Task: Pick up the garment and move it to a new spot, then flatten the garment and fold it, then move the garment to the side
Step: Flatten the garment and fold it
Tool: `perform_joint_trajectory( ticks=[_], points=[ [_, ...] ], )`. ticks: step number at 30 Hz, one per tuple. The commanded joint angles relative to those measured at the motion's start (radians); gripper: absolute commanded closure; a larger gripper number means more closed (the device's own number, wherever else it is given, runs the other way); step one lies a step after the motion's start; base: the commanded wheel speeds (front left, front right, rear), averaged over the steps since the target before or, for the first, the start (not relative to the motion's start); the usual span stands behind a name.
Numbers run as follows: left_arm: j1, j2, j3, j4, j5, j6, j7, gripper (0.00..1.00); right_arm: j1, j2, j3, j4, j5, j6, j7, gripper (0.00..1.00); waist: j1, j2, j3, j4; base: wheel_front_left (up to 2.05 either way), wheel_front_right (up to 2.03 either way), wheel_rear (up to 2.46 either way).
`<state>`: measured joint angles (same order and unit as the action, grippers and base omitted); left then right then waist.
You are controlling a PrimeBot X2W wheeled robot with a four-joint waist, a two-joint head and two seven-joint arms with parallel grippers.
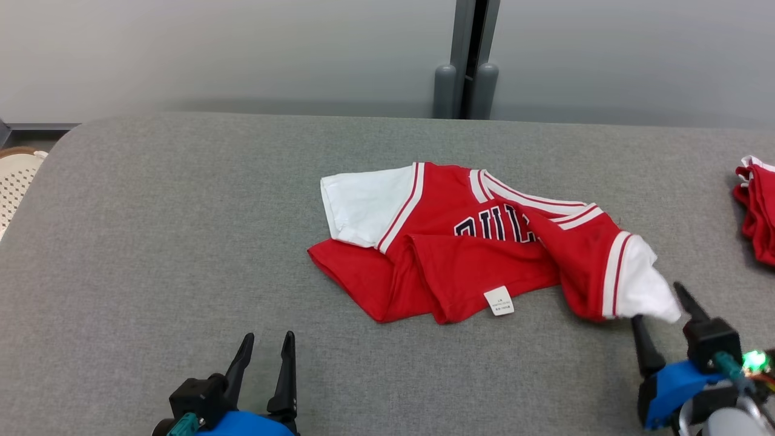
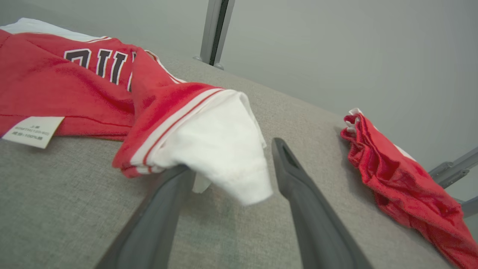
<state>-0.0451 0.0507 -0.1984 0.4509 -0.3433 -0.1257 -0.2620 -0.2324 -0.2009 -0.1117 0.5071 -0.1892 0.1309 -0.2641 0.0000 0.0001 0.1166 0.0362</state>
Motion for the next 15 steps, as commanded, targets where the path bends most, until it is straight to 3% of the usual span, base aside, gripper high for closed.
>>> perform_joint_trajectory(
  ticks=[1, 7, 15],
  points=[
    [-0.001, 0.0, -0.002, -0.008, 0.005, -0.008, -0.004, 0.0, 0.055, 0.036, -0.009, 0.012, 0.017, 0.0, 0.0, 0.0, 0.0, -0.0001, 0.003, -0.009, 0.0, 0.0, 0.0],
    [-0.042, 0.0, -0.062, -0.035, -0.005, -0.008, -0.004, 0.0, 0.105, 0.105, -0.007, 0.0, 0.044, 0.0, 0.0, 0.0, 0.0, -0.0001, 0.027, -0.053, 0.0, 0.0, 0.0],
    [-0.136, 0.0, -0.234, -0.033, -0.066, -0.008, -0.004, 0.0, 0.062, 0.13, 0.001, -0.024, 0.048, 0.0, 0.0, 0.0, 0.0, -0.0001, 0.082, -0.102, 0.0, 0.0, 0.0]
  ],
)
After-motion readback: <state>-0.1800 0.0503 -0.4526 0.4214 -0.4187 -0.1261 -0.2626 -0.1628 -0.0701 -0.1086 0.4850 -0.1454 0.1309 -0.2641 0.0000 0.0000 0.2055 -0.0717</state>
